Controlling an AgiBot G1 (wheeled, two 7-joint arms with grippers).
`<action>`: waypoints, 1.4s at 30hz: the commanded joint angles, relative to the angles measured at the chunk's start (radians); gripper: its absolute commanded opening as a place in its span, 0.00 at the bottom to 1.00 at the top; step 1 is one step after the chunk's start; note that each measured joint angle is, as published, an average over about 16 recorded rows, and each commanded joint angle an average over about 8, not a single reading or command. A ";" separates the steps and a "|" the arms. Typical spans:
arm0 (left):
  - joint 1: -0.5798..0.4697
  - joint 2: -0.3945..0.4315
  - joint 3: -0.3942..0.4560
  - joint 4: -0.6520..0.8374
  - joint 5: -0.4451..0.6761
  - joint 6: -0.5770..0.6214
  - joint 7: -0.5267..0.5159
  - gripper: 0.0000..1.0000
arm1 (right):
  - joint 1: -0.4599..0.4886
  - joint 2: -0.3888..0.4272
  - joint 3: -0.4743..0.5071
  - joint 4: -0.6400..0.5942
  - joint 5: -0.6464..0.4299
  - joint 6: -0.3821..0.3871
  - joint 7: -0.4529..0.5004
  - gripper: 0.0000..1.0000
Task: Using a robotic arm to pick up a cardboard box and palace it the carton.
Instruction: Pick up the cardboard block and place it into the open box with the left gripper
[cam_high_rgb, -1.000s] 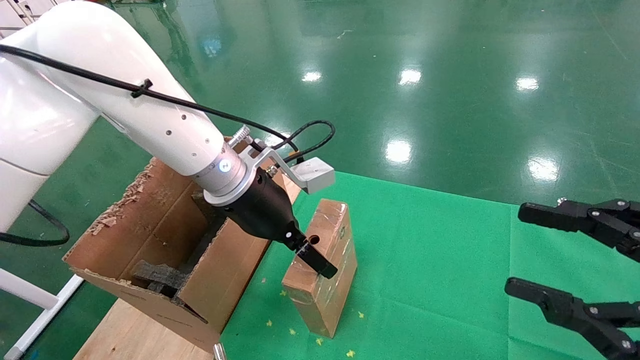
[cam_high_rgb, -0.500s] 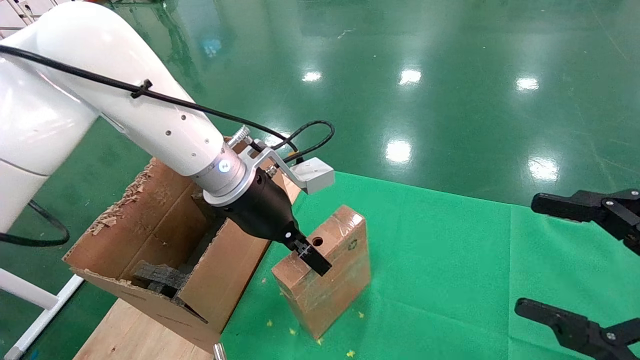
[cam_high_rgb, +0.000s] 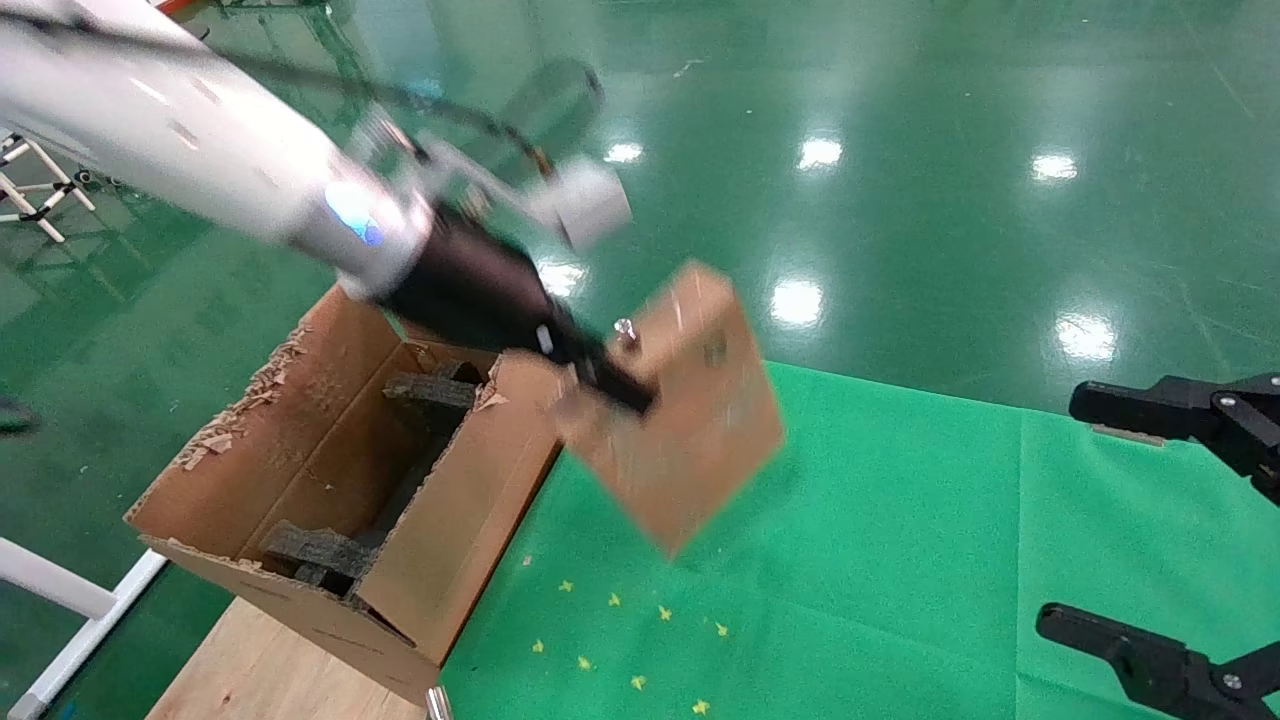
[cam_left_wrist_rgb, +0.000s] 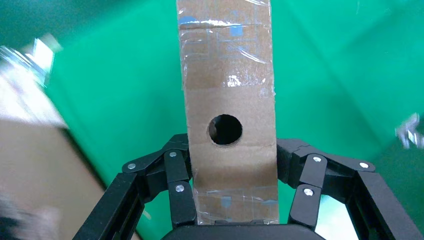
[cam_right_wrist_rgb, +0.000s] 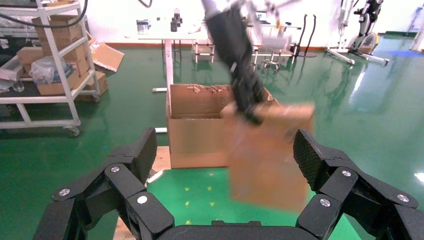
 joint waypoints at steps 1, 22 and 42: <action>-0.027 -0.022 -0.025 0.024 -0.015 -0.011 0.039 0.00 | 0.000 0.000 0.000 0.000 0.000 0.000 0.000 1.00; -0.332 -0.226 -0.045 0.486 0.185 0.013 0.427 0.00 | 0.000 0.000 0.000 0.000 0.000 0.000 0.000 1.00; -0.262 -0.249 0.008 0.880 0.270 -0.078 0.693 0.00 | 0.000 0.000 0.000 0.000 0.000 0.000 0.000 1.00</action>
